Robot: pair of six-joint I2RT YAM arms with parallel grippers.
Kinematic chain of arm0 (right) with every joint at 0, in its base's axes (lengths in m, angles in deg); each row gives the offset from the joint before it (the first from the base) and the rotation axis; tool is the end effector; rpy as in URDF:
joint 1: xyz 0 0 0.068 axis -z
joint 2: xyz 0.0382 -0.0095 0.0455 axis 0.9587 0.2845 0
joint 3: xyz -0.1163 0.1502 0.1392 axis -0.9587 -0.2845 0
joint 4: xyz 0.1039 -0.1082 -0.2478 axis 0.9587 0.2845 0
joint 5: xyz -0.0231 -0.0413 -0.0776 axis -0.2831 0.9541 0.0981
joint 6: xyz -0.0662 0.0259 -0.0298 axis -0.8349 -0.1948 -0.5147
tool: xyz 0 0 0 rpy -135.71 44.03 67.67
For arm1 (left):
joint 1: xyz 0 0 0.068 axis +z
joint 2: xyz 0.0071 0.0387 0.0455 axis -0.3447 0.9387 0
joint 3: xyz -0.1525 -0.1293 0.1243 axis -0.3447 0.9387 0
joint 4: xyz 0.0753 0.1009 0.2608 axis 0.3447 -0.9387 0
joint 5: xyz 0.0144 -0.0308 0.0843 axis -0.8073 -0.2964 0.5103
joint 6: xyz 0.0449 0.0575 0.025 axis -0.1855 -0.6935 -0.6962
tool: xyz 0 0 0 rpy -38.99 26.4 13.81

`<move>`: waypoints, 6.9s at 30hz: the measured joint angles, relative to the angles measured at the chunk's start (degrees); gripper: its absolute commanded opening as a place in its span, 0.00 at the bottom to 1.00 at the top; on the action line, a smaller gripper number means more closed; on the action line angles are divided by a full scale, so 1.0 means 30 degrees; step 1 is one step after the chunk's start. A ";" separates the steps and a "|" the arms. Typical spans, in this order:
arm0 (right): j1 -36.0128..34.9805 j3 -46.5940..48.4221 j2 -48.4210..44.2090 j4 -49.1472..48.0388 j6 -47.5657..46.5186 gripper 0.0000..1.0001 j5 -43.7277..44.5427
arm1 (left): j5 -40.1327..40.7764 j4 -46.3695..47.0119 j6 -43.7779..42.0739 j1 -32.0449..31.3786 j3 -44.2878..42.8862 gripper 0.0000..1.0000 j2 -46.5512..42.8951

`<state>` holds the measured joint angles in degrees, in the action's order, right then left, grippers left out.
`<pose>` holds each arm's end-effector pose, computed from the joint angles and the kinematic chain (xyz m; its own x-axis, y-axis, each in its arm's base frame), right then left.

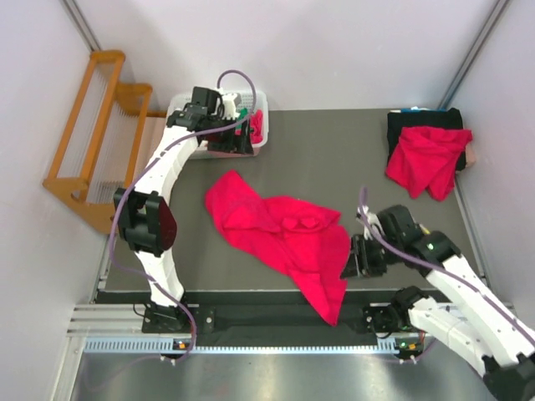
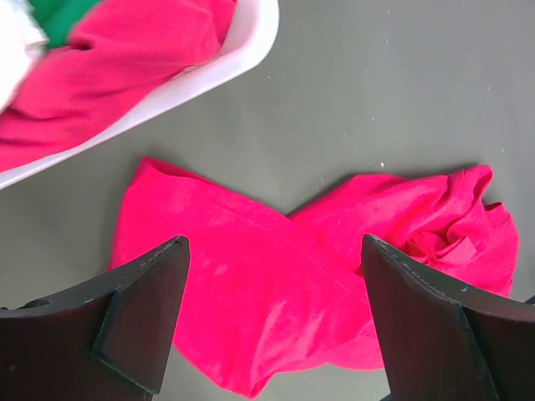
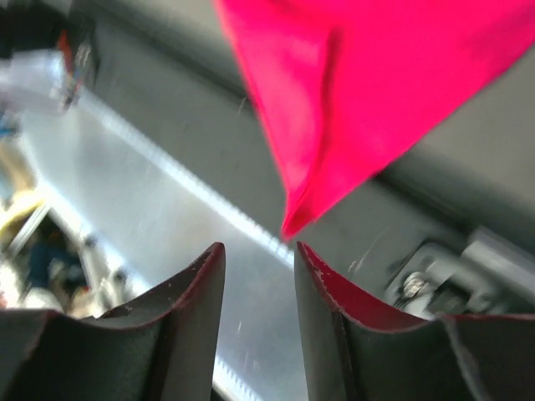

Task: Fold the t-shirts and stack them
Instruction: Flatten the tshirt out

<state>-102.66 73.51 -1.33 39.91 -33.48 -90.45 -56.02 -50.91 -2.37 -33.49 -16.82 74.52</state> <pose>0.1379 0.1165 0.1992 -0.9695 -0.0948 -0.2260 -0.2198 0.7446 0.6303 0.4375 -0.1268 0.2750 -0.7705 0.1040 -0.6289 0.3729 0.8737 -0.3123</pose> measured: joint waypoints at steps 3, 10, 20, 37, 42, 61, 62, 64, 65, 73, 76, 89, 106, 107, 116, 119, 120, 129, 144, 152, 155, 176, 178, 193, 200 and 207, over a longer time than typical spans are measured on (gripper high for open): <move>-0.0007 0.1406 0.3577 -0.2659 -0.0029 0.31 0.2361 | 0.0066 0.0095 0.0007 -0.0299 0.0000 0.88 0.0430; 0.0022 0.4685 1.1766 -0.9187 -0.0401 0.28 0.5727 | -0.0015 0.0481 -0.0095 -0.0539 0.1100 0.87 0.0576; 0.0080 0.5668 1.6444 -1.2291 -0.0408 0.45 0.6098 | -0.0350 -0.0197 -0.1428 -0.0750 0.5464 0.87 -0.0816; 0.1945 0.5909 1.6640 -1.3362 -0.0962 0.42 0.5974 | 0.0663 0.0401 -0.2441 -0.1588 0.7184 0.87 -0.0809; 0.2186 0.5158 1.6662 -1.3566 -0.1020 0.38 0.5661 | 0.1107 0.0291 -0.2543 -0.1596 0.6535 0.86 0.0714; 0.2237 0.4954 1.9059 -1.5256 -0.0517 0.00 0.3555 | 0.1734 0.0131 -0.2608 -0.1559 0.5843 0.00 0.1545; 0.2251 0.4954 1.9067 -1.5263 -0.0430 0.00 0.3519 | 0.1792 0.0073 -0.2608 -0.1552 0.5756 0.00 0.1545; 0.2310 0.4976 1.9067 -1.5278 -0.0379 0.00 0.3490 | 0.1880 -0.0146 -0.2674 -0.1479 0.5348 0.00 0.1545; 0.2331 0.4991 1.9067 -1.5278 -0.0379 0.00 0.3483 | 0.1880 -0.0204 -0.2667 -0.1435 0.5166 0.00 0.1530; 0.2667 0.5901 1.6553 -1.4739 -0.0823 0.00 0.4401 | 0.2106 -0.1326 -0.2674 -0.0656 0.1894 0.00 0.0860; 0.2667 0.6827 1.3974 -1.4644 -0.1268 0.00 0.5100 | 0.2237 -0.1617 -0.2608 -0.0379 0.0313 0.00 0.0306; 0.2776 0.8109 0.7373 -1.4506 -0.2317 0.00 0.6535 | 0.1574 -0.1406 -0.2120 -0.0051 0.1625 0.00 -0.4473; 0.3111 1.0287 1.0338 -1.3493 -0.2208 0.00 0.7708 | 0.1545 -0.1311 -0.2208 -0.3075 0.2448 0.81 -0.3140; 0.3228 1.0244 1.0520 -1.3537 -0.2135 0.00 0.7825 | 0.1668 -0.1268 -0.2266 -0.3534 0.2448 0.83 -0.2725; 0.3570 0.8990 1.0885 -1.3500 -0.1676 0.00 0.8094 | 0.1792 -0.1406 -0.2120 -0.5311 0.0211 0.83 0.3738; 0.3672 0.8990 1.0761 -1.3493 -0.1698 0.00 0.8087 | 0.2492 -0.1355 -0.2076 -0.5508 -0.0197 0.83 0.4918; 0.3716 0.8990 1.0659 -1.3486 -0.1698 0.00 0.8094 | 0.2674 -0.1260 -0.2025 -0.5632 -0.0321 0.83 0.5202; 0.3818 0.8976 0.9151 -1.3457 -0.1690 0.00 0.7949 | 0.4240 -0.0466 -0.0998 -0.6295 -0.4415 0.89 0.8116; 0.3825 0.7737 0.8386 -1.3158 -0.1253 0.00 0.6994 | 0.4342 0.2222 -0.0590 -0.5909 -0.8342 0.85 1.0797; 0.3825 0.7672 0.8349 -1.3187 -0.1107 0.00 0.6477 | 0.3541 0.2368 -0.0546 -0.5945 -0.9792 0.45 1.3238; 0.3825 0.7672 0.8349 -1.3202 -0.1049 0.00 0.6324 | 0.3337 0.2426 -0.0503 -0.5945 -0.9894 0.09 1.3238; 0.4182 0.7970 0.8444 -1.3136 -0.1552 0.00 0.7111 | 0.1872 0.0765 -0.0117 0.0379 -0.7410 0.00 0.3963; 0.4444 0.8160 0.8480 -1.3158 -0.1552 0.00 0.7162 | 0.1851 0.0772 -0.0248 0.2222 -0.6696 0.00 0.1173; 0.5166 1.1562 0.6207 -1.2101 -0.1603 0.00 0.6994 | 0.0954 -0.0678 -0.1639 0.2805 -0.3483 0.00 -0.9085; 0.5166 1.3850 0.2412 -1.1001 -0.1741 0.00 0.6841 | -0.0255 -0.1916 -0.1610 0.2805 -0.3781 0.00 -1.0433; 0.5166 1.6932 -0.0517 -1.0324 -0.1851 0.00 0.6419 | -0.3920 -0.1872 -0.1093 0.2827 -0.6375 0.00 -1.4134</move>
<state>-87.17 124.30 -2.88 8.94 -39.03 -71.19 -67.78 -56.53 -5.65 -25.00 -35.94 32.12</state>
